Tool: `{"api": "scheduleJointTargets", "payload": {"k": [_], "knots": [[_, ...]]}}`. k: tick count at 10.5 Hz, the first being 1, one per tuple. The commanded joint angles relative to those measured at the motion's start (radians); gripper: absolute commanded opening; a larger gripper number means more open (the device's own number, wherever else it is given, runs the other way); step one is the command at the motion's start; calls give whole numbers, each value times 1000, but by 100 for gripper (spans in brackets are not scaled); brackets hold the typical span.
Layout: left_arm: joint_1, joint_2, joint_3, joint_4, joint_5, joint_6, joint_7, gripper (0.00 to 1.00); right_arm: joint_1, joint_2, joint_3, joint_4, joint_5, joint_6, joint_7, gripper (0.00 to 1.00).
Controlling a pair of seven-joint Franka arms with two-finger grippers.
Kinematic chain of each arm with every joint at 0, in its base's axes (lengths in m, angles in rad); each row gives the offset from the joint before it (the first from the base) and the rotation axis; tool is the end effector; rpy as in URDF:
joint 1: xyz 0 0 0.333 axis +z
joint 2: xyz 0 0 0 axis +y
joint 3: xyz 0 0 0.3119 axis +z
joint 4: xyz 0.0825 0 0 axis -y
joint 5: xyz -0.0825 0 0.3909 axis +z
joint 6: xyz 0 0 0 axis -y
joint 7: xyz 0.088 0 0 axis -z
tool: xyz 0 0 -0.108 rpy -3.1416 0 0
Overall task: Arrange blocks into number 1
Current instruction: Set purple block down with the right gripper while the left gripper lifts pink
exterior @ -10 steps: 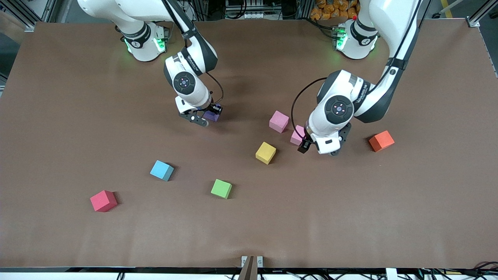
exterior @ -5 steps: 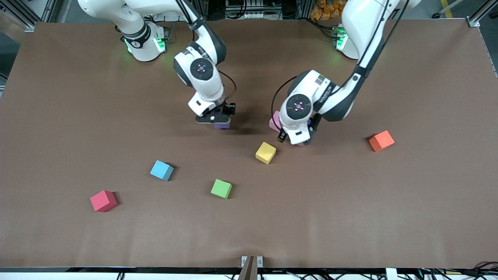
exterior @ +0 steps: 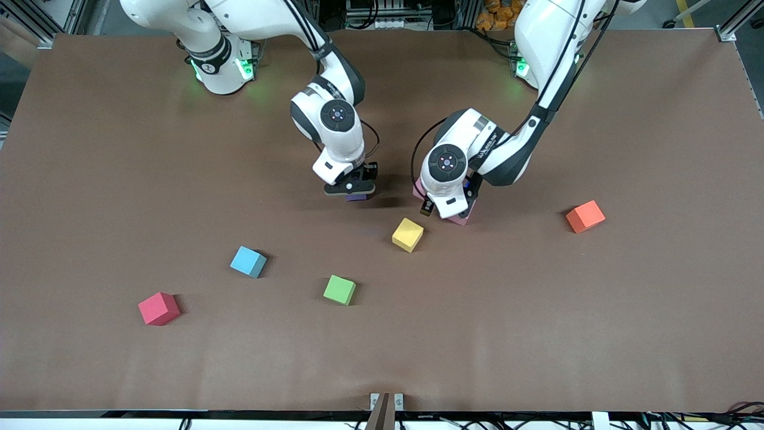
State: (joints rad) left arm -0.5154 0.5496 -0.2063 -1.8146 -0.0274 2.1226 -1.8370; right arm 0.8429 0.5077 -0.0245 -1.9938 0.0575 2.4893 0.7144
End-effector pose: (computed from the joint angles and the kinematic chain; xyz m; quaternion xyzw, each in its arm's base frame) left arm 0.4739 -0.4108 0.2160 -0.8319 -0.5389 0.0960 0.0914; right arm 0.4169 0.4453 0.1922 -0.9995 -0.0305 0.0121 0.0041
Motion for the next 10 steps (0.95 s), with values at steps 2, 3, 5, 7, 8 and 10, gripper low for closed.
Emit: {"api": "scheduleJointTargets", "payload": {"k": [2, 3, 5, 7, 8, 10], "knots": [[-37, -42, 4, -86, -8, 53, -5, 100, -24, -18, 6, 21, -5, -1, 11, 100], [-35, -51, -11, -100, -5, 59, 4, 100, -39, -40, 8, 13, -4, -9, 11, 100], [-35, -68, -15, -120, -3, 71, 59, 100, -92, -111, 27, -31, -4, -10, 5, 100], [-35, -68, -15, -117, -2, 76, 119, 100, -178, -164, 41, -45, -5, -36, -65, 100], [-31, -66, -13, -117, -2, 86, 137, 100, -249, -167, 40, -45, -4, -52, -148, 100], [-28, -56, -13, -118, -2, 118, 140, 100, -397, -152, 40, -31, -4, -49, -155, 100]]}}
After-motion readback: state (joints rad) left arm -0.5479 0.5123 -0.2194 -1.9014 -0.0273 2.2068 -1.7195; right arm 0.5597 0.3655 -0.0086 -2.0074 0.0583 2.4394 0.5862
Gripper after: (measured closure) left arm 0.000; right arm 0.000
